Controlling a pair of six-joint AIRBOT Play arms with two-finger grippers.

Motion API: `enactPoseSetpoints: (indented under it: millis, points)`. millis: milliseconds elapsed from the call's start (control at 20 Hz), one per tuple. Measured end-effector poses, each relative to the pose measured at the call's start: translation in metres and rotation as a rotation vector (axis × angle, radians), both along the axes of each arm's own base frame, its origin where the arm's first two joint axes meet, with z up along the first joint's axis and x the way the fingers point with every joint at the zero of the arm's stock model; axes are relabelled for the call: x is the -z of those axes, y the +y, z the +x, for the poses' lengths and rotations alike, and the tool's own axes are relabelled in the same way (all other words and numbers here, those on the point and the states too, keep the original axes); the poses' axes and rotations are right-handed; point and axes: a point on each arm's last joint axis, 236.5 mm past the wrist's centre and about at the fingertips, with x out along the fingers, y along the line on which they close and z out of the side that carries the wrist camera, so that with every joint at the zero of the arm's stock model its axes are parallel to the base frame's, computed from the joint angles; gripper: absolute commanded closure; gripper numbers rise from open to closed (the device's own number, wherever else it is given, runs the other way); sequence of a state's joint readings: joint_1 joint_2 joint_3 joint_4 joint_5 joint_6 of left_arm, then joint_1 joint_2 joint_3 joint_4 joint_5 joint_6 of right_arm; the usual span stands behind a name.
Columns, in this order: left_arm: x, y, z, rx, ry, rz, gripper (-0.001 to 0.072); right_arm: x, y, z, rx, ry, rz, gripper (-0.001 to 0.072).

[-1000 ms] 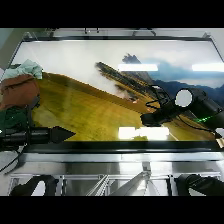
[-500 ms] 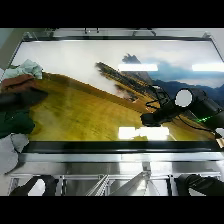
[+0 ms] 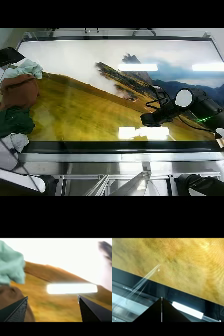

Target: Fold the shirts.

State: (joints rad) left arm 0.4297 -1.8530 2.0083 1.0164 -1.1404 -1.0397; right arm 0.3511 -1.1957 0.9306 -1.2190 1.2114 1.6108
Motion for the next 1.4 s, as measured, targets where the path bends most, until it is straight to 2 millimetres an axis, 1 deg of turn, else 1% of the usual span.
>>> enactPoseSetpoints:
  millis: [100,150,200,350,500,550,600,650,700,750,800,850,900,950,1000,1050,1100,1150,1200,1250,1300,1350,1400]
  points:
    - [0.041,0.021,0.030,-0.063,-0.017,0.056,-0.0013,0.000,0.000,0.001,0.002,-0.005,0.002,0.0690]
    - [0.059,0.031,0.043,-0.101,-0.040,0.087,-0.0013,0.000,0.001,0.003,0.005,-0.012,0.003,0.0690]
    - [0.073,0.039,0.052,-0.130,-0.060,0.109,-0.0013,0.000,0.001,0.005,0.007,-0.019,0.005,0.0690]
    - [0.104,0.055,0.074,-0.189,-0.114,0.166,-0.0013,-0.001,0.003,0.012,0.017,-0.045,0.012,0.0690]
    - [0.125,0.059,0.089,-0.199,-0.130,0.183,0.0005,-0.002,0.004,0.017,0.025,-0.066,0.018,0.0690]
    - [0.132,0.058,0.092,-0.199,-0.128,0.184,0.0108,-0.002,0.005,0.018,0.028,-0.071,0.023,0.0690]
    - [0.139,0.057,0.092,-0.196,-0.122,0.188,0.0305,-0.002,0.005,0.019,0.030,-0.073,0.025,0.0690]
    - [0.145,0.055,0.093,-0.195,-0.118,0.189,0.0536,-0.003,0.006,0.019,0.031,-0.075,0.027,0.0690]
    - [0.148,0.053,0.093,-0.192,-0.112,0.186,0.0692,-0.003,0.006,0.020,0.032,-0.076,0.028,0.0690]
    - [0.148,0.050,0.093,-0.192,-0.103,0.171,0.0688,-0.003,0.006,0.020,0.033,-0.077,0.029,0.0690]
    - [0.143,0.046,0.093,-0.200,-0.102,0.148,0.0686,-0.003,0.006,0.020,0.033,-0.077,0.029,0.0690]
    - [0.130,0.038,0.095,-0.209,-0.115,0.111,0.0685,-0.003,0.006,0.021,0.034,-0.080,0.030,0.0690]
    - [0.108,0.027,0.098,-0.212,-0.146,0.067,0.0685,-0.003,0.007,0.021,0.034,-0.080,0.031,0.0690]
    - [0.079,0.011,0.101,-0.204,-0.186,0.015,0.0684,-0.003,0.007,0.022,0.037,-0.083,0.034,0.0690]
    - [0.046,-0.010,0.103,-0.175,-0.230,-0.038,0.0684,-0.004,0.007,0.023,0.038,-0.089,0.035,0.0690]
    - [0.014,-0.035,0.102,-0.130,-0.270,-0.087,0.0684,-0.004,0.008,0.024,0.040,-0.094,0.036,0.0690]
    - [-0.020,-0.066,0.097,-0.071,-0.309,-0.148,0.0684,-0.004,0.008,0.026,0.042,-0.099,0.038,0.0690]
    - [-0.056,-0.101,0.088,-0.001,-0.343,-0.216,0.0684,-0.004,0.008,0.027,0.044,-0.104,0.039,0.0690]
    - [-0.086,-0.134,0.076,0.073,-0.365,-0.276,0.0683,-0.004,0.008,0.028,0.045,-0.108,0.040,0.0690]
    - [-0.110,-0.169,0.060,0.160,-0.368,-0.328,0.0682,-0.004,0.008,0.028,0.046,-0.110,0.041,0.0690]
    - [-0.127,-0.202,0.042,0.244,-0.355,-0.367,0.0683,-0.005,0.009,0.029,0.048,-0.113,0.041,0.0690]
    - [-0.136,-0.230,0.025,0.319,-0.329,-0.400,0.0683,-0.005,0.009,0.030,0.048,-0.115,0.041,0.0690]
    - [-0.139,-0.259,0.007,0.391,-0.282,-0.437,0.0683,-0.005,0.009,0.030,0.049,-0.116,0.042,0.0690]
